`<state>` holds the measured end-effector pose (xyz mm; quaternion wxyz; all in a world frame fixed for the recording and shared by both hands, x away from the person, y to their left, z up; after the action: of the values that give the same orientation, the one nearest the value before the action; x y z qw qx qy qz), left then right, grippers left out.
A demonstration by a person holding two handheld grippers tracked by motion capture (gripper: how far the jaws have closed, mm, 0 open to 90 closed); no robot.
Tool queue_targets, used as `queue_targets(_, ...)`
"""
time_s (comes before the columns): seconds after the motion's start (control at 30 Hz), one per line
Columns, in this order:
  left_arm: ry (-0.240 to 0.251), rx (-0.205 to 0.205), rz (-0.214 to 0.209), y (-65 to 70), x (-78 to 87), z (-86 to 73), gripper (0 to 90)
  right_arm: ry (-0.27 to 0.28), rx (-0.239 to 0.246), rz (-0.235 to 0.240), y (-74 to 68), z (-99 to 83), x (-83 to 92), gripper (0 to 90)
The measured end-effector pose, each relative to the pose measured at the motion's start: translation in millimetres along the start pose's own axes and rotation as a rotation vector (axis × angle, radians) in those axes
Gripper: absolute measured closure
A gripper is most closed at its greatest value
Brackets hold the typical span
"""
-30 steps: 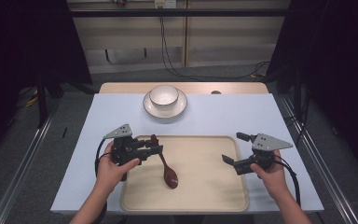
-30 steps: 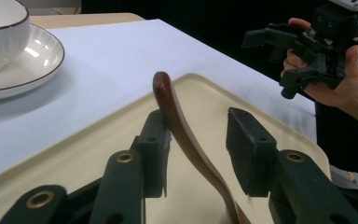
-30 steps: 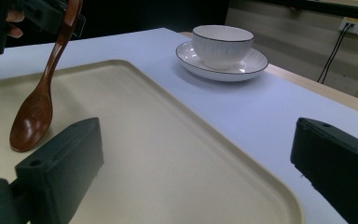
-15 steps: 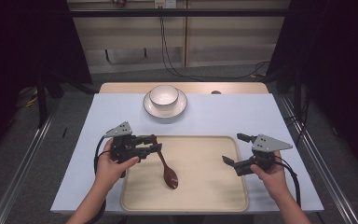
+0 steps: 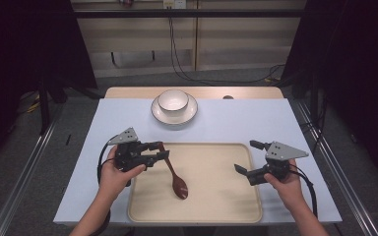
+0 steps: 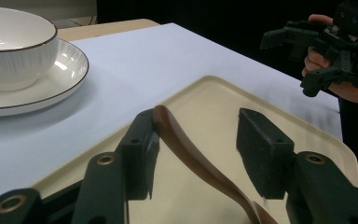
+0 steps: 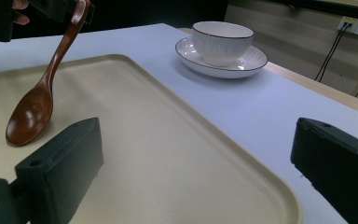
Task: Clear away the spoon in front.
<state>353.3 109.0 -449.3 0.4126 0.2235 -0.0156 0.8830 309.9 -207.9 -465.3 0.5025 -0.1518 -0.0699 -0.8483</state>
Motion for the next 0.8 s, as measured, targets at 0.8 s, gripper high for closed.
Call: queue_targets(0.8,0.046,-0.034,0.114,-25.5,3.8,6.0,13.6,0.001,0.008,-0.007,0.2,1.6,0.5,1.9)
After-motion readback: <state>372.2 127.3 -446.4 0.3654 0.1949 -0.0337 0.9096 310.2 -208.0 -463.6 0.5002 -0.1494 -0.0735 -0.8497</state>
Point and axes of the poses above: each handheld gripper's, and its own axes: x roughly backward along the jaws, z roughly out of its top, y roughly to its right, the point moved 7 cm from there along -x, roughly forward along the jaws, and after that the axes turned 15 degrees about z, right-handed, at the moved point
